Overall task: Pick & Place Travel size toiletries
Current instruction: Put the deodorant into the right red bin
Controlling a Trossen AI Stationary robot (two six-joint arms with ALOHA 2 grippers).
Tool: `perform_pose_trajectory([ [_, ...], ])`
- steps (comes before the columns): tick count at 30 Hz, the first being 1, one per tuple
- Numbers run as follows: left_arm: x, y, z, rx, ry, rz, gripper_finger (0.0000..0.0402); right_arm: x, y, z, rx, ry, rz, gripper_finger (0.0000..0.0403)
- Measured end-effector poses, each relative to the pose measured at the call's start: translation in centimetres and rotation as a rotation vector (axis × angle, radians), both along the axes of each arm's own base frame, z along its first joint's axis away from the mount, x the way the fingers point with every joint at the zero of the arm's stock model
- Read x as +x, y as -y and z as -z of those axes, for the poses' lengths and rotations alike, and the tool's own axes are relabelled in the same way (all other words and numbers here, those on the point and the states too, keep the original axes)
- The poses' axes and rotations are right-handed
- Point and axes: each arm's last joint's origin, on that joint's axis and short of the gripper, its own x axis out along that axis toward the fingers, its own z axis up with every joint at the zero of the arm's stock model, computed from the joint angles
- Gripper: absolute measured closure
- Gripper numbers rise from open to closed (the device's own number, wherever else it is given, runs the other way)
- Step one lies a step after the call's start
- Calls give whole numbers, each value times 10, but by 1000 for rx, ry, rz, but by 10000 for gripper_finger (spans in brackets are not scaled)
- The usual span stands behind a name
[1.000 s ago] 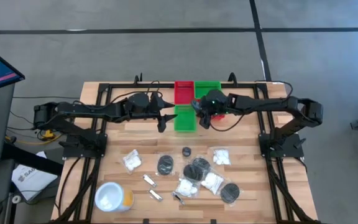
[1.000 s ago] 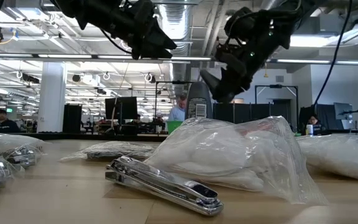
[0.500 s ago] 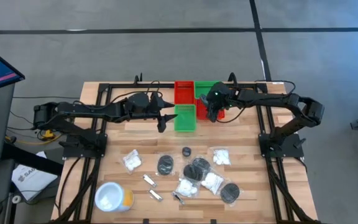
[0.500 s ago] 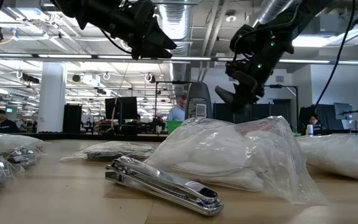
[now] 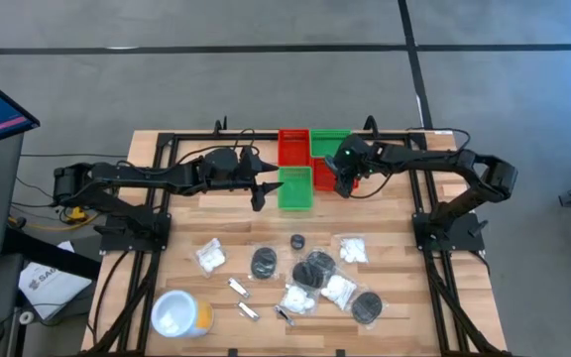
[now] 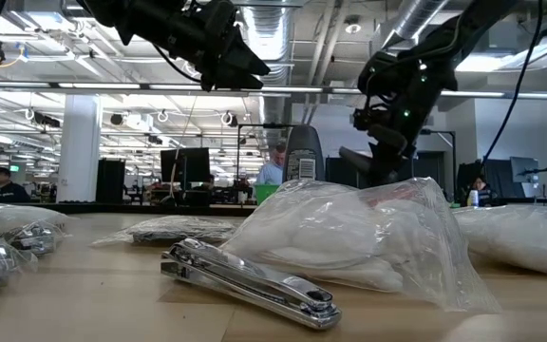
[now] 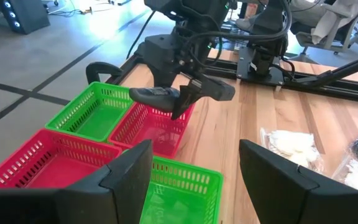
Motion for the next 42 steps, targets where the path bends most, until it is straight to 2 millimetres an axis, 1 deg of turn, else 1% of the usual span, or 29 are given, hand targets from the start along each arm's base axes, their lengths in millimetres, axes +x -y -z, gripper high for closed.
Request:
perform_pose_trajectory([
  [7,0,0,0,-1,0,0,172,0,3,5,5,-9,9,216],
  [10,0,0,0,0,0,0,172,2,7,12,10,-16,20,216],
  [16,0,0,0,0,0,0,172,6,10,28,30,-51,20,216],
  [22,0,0,0,0,-1,0,172,8,12,32,30,-49,26,214],
  [27,0,0,0,0,-1,0,172,7,15,31,38,-32,62,138],
  [30,0,0,0,0,-1,0,172,6,16,31,36,-34,62,126],
  [34,0,0,0,0,0,1,172,7,16,30,30,-24,61,139],
  [37,0,0,0,0,-1,1,172,8,17,29,27,-19,61,159],
  [42,0,0,0,0,-1,1,172,16,17,19,14,-9,37,196],
])
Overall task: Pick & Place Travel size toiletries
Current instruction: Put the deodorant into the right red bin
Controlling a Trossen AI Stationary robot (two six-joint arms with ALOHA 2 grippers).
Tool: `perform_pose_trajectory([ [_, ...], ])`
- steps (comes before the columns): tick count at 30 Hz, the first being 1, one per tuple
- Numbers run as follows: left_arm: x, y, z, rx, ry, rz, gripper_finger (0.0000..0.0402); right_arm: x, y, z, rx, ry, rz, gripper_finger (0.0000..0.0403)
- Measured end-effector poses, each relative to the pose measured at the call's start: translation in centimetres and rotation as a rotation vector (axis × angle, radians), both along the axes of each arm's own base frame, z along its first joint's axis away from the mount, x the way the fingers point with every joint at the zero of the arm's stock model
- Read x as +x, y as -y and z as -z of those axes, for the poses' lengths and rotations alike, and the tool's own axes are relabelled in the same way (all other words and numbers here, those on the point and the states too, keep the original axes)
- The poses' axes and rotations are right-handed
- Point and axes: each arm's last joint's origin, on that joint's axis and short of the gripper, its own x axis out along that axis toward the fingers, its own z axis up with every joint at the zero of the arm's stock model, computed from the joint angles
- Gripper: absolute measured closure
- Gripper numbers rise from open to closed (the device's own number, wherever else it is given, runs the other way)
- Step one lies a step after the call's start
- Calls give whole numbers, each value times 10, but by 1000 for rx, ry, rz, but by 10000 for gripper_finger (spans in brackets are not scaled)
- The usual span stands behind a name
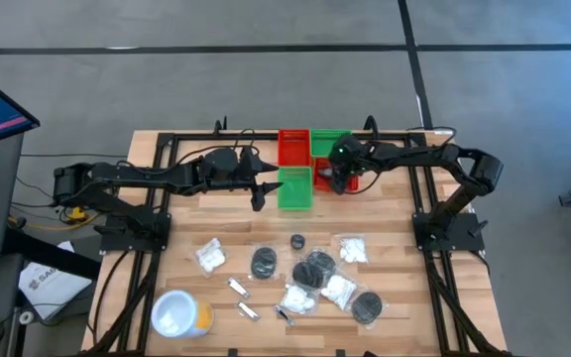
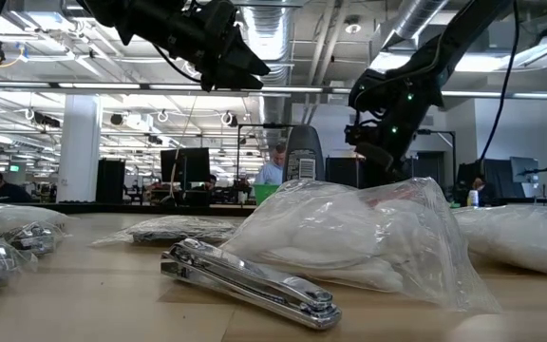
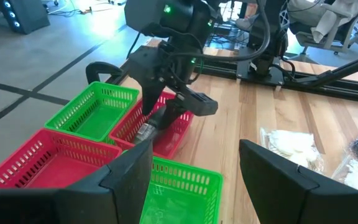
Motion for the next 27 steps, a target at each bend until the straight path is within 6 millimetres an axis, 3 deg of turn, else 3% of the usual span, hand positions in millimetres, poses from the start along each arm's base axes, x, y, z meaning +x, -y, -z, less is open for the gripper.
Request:
perform_pose_trajectory([
  [13,0,0,0,-1,-3,0,172,21,-24,-25,37,12,-124,251],
  [22,0,0,1,-1,-8,0,172,24,-76,-73,71,231,-270,241],
  [27,0,0,1,-1,-7,0,172,30,-114,-85,77,300,-385,227],
])
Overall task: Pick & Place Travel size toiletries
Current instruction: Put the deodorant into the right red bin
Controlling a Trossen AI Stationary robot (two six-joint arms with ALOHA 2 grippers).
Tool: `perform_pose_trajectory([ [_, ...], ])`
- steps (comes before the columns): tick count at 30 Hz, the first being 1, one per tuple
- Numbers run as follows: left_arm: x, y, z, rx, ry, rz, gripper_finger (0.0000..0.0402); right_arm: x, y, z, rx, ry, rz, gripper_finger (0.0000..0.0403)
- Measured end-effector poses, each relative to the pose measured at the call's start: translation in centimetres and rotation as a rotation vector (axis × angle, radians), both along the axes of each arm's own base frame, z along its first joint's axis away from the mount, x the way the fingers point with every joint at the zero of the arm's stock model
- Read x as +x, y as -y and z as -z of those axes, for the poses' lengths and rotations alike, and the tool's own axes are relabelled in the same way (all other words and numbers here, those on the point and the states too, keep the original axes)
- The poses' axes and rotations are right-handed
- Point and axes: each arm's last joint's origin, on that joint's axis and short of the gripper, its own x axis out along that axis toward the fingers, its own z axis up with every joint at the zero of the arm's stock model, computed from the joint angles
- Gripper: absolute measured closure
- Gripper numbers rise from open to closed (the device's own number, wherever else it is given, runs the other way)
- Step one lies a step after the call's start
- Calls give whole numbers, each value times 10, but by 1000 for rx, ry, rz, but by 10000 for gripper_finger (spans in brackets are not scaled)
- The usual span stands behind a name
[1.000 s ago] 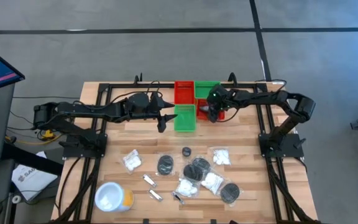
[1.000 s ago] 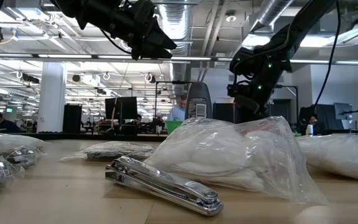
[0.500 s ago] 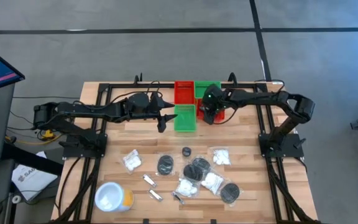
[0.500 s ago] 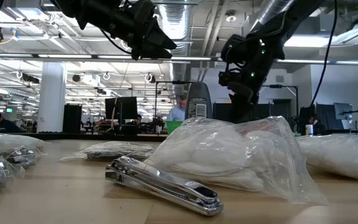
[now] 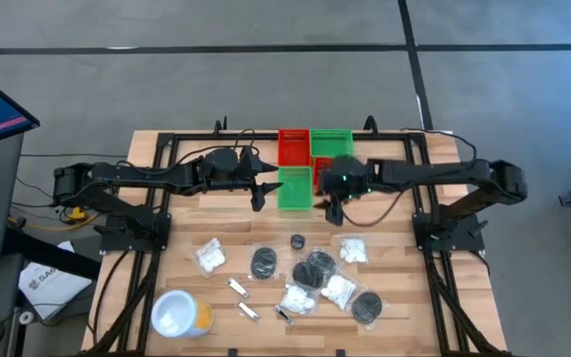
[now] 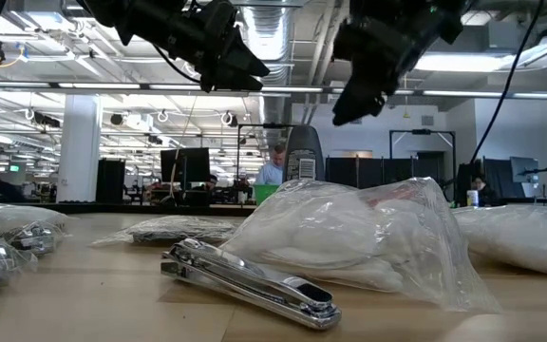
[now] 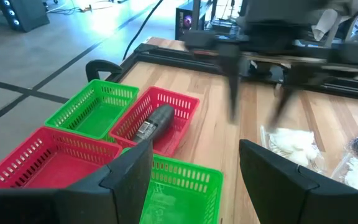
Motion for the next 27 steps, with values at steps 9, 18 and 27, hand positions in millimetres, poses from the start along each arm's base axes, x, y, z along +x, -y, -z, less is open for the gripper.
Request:
perform_pose_trajectory([
  [9,0,0,0,0,0,0,172,11,-42,0,11,53,-121,204],
  [18,0,0,0,0,0,0,172,11,-58,2,47,52,-138,193],
  [27,0,0,0,0,0,0,172,14,-68,29,21,43,-70,195],
])
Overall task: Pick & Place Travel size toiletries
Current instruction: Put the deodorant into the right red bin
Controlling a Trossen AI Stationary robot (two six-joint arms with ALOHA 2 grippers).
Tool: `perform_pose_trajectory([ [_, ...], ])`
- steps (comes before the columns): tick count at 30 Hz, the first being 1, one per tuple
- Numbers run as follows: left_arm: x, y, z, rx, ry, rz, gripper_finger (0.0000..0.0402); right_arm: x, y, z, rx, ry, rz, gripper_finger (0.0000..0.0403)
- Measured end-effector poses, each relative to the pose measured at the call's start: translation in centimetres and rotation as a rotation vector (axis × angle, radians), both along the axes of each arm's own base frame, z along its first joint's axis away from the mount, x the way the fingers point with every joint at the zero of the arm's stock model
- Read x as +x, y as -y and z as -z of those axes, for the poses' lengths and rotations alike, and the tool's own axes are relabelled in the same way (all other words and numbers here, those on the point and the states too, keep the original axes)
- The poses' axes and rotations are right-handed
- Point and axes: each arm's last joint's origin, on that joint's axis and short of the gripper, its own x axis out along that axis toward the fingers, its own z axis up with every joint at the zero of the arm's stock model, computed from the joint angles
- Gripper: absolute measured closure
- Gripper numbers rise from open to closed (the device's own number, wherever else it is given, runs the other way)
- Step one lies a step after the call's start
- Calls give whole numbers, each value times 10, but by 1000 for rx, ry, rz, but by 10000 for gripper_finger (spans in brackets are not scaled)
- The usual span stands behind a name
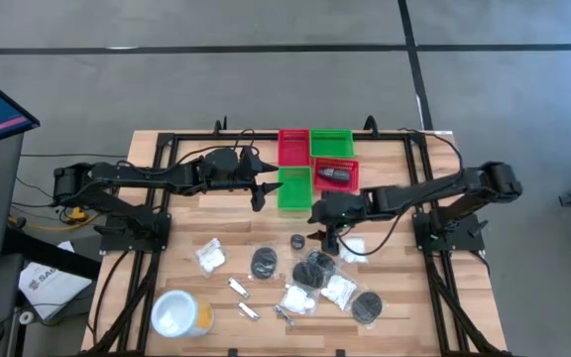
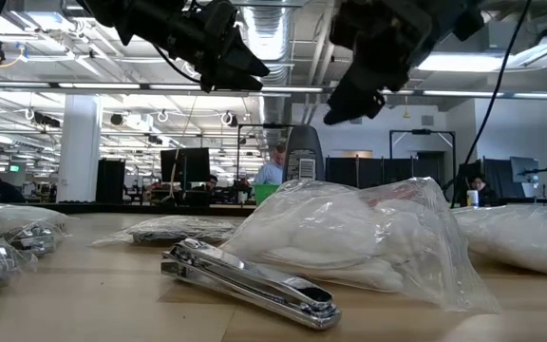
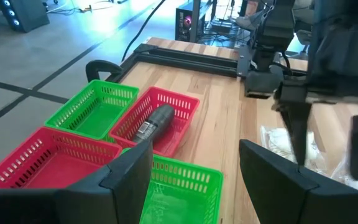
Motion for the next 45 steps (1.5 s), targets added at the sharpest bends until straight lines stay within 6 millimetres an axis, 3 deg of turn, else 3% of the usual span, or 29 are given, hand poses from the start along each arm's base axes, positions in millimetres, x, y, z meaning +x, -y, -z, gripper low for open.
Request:
perform_pose_trajectory([
  [5,0,0,0,0,0,0,172,13,-7,7,9,52,0,191],
  [19,0,0,0,7,-1,2,172,31,-10,49,28,-21,21,194],
  [25,0,0,0,7,-2,2,172,35,-12,54,33,-14,22,198],
  [31,0,0,0,7,-1,2,172,36,-15,53,32,8,8,226],
  [39,0,0,0,7,-1,2,172,38,-15,53,28,17,7,308],
  [45,0,0,0,7,-1,2,172,38,-15,53,27,26,5,311],
])
